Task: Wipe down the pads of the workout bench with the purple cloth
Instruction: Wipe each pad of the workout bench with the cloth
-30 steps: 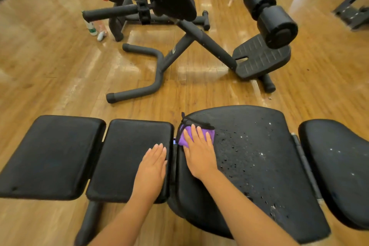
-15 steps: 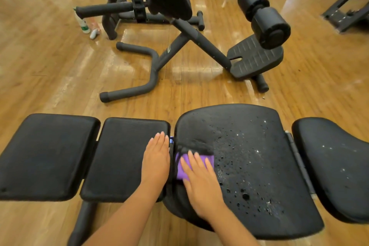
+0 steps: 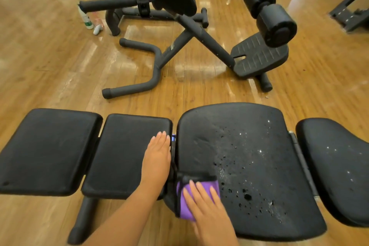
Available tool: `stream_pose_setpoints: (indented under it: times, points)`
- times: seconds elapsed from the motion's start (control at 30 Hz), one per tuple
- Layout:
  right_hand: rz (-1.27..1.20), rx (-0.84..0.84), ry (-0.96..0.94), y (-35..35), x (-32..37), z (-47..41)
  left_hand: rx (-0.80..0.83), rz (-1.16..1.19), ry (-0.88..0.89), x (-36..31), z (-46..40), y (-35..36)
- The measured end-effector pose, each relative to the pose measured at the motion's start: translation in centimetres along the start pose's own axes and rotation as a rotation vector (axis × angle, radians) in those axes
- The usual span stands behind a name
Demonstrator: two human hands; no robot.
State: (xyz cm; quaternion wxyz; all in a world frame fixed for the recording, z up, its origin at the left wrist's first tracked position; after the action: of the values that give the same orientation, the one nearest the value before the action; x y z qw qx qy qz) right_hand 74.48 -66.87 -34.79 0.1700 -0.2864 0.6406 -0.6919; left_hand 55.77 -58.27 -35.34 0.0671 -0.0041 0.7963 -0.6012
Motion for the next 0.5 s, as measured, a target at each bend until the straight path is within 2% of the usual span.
stream_pose_setpoints:
  times: [0.1,0.23,0.37,0.43,0.5]
  points:
    - [-0.022,-0.046,0.028,-0.3,-2.2,-1.5,0.036,0.012,-0.028,0.1,0.1,-0.1]
    - [0.045,-0.145,0.232,-1.9,-8.0,-9.9,0.031,0.007,-0.048,-0.1,0.2,-0.2]
    - [0.067,-0.069,0.329,-3.3,-11.5,-17.2,-0.037,-0.013,-0.011,0.0,0.2,0.0]
    - [0.077,-0.070,0.293,-3.1,-11.1,-16.9,-0.047,-0.012,-0.014,-0.1,0.2,0.0]
    - [0.102,-0.106,0.181,-2.4,-9.4,-13.7,-0.045,-0.003,-0.022,0.0,0.1,0.1]
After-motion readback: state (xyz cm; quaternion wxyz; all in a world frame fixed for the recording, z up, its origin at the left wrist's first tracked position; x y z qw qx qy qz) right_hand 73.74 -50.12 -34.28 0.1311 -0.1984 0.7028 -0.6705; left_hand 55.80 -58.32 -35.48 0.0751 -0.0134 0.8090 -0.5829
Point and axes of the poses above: each hand's wrist, its own z-axis away from the middle knuckle, its own y-axis out of the palm, x = y × z, the point moved 1 cm from there along -z, towards the middle knuckle, and after that the axes turned 8 degrees about -x, right-handed, at the moved point
